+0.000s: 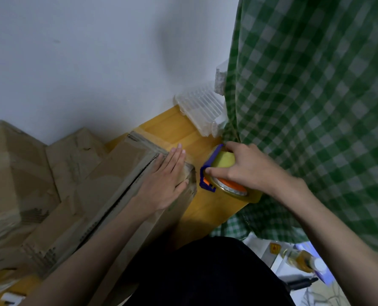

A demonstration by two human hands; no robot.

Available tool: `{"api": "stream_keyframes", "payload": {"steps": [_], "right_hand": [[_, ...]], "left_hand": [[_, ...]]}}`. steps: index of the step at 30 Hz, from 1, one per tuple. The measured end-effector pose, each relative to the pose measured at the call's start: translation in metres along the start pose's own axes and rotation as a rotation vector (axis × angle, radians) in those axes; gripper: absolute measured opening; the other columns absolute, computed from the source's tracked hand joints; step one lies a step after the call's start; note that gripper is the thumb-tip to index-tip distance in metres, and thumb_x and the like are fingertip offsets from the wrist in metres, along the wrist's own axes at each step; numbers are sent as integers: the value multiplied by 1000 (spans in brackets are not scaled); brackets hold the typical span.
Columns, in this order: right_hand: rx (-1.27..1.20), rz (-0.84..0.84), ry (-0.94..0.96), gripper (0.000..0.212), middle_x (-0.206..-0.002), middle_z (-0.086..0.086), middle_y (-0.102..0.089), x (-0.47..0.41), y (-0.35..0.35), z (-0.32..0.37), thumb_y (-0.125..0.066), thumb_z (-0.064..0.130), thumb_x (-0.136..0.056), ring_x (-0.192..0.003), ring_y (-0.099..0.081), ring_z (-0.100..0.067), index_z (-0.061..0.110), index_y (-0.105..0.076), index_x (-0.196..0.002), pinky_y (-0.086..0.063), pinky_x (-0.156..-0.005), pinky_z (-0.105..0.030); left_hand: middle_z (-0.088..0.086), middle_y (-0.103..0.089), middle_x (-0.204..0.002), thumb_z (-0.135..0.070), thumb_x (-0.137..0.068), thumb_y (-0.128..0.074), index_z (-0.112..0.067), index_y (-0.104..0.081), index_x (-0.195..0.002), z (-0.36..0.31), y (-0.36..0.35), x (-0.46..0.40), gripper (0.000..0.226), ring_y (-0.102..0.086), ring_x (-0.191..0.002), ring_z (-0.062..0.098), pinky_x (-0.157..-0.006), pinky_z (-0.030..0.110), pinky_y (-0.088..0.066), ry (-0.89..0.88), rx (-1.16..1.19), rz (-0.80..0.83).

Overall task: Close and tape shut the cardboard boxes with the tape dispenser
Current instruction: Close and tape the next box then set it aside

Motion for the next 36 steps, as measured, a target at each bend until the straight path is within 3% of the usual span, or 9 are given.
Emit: {"api": "stream_keyframes", "payload": {"steps": [2,5,10,15,19,24,27,33,36], "right_hand": [[149,7,19,61,-84,7,-66,-8,-12,9,-66,75,-71,-74,-65,-14,25,-56,-106,-57,-68,-36],[402,176,44,61,-89,0,-59,-4,-63,-15,-70,64,-75,-79,-58,-23,22,-51,-115,-48,-64,-35],[109,47,-97,59,-73,3,-58,-2,-65,-77,-72,65,-70,-64,-57,-19,25,-40,-98,-36,-49,-35],[-126,-71,-113,55,-75,2,-64,-11,-63,-86,-74,63,-75,-66,-63,-20,27,-38,-97,-49,-58,-44],[-290,-160,-126,58,-82,-9,-64,-3,-69,-95,-70,69,-68,-71,-63,-27,29,-36,-96,-49,-61,-48],[-410,-251,-180,54,-85,-1,-59,4,-68,-104,-82,46,-75,-80,-62,-23,19,-43,-100,-49,-68,-50],[-455,-291,-175,55,-85,-1,-60,9,-66,-104,-82,48,-72,-80,-63,-23,21,-43,-99,-50,-67,-49],[-525,-347,-146,54,-89,2,-60,15,-58,-97,-85,45,-73,-87,-62,-19,21,-45,-100,-50,-70,-44],[-556,-373,-154,53,-89,3,-60,19,-54,-94,-85,42,-73,-87,-62,-17,20,-45,-101,-51,-70,-44]], "left_hand": [[5,29,-164,-58,-100,-6,-13,17,-158,3,-1,0,77,25,-151,14,-126,42,6,6,9,5],[4,32,-163,-59,-101,-7,-14,20,-157,13,-2,0,77,26,-151,14,-126,42,7,20,28,20],[3,30,-164,-62,-98,-6,-14,19,-158,14,-2,-11,81,25,-152,14,-126,41,8,30,76,15],[-1,23,-166,-72,-95,-5,-18,13,-160,12,5,-4,86,20,-153,10,-124,36,14,93,125,23],[0,6,-169,-61,-104,-16,-15,-1,-162,6,17,-12,76,11,-155,11,-125,34,10,202,209,-67],[9,15,-168,-46,-106,-32,-8,9,-160,-4,15,-31,78,14,-155,20,-126,39,5,214,146,-85],[10,20,-167,-37,-105,-44,-7,15,-158,-8,8,-40,85,17,-154,22,-127,42,0,232,172,-34],[12,26,-164,-19,-100,-57,-7,20,-156,-15,6,-49,97,21,-152,23,-124,39,10,255,132,-53],[7,24,-166,-23,-96,-64,-11,15,-159,-19,14,-44,102,20,-153,20,-124,38,8,160,205,-69]]}}
Point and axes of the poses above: each hand's wrist, its own x-axis away from the middle knuckle, its own y-axis out of the back of the hand, z = x × y, the point moved 9 cm from there along -x, towards the middle knuckle
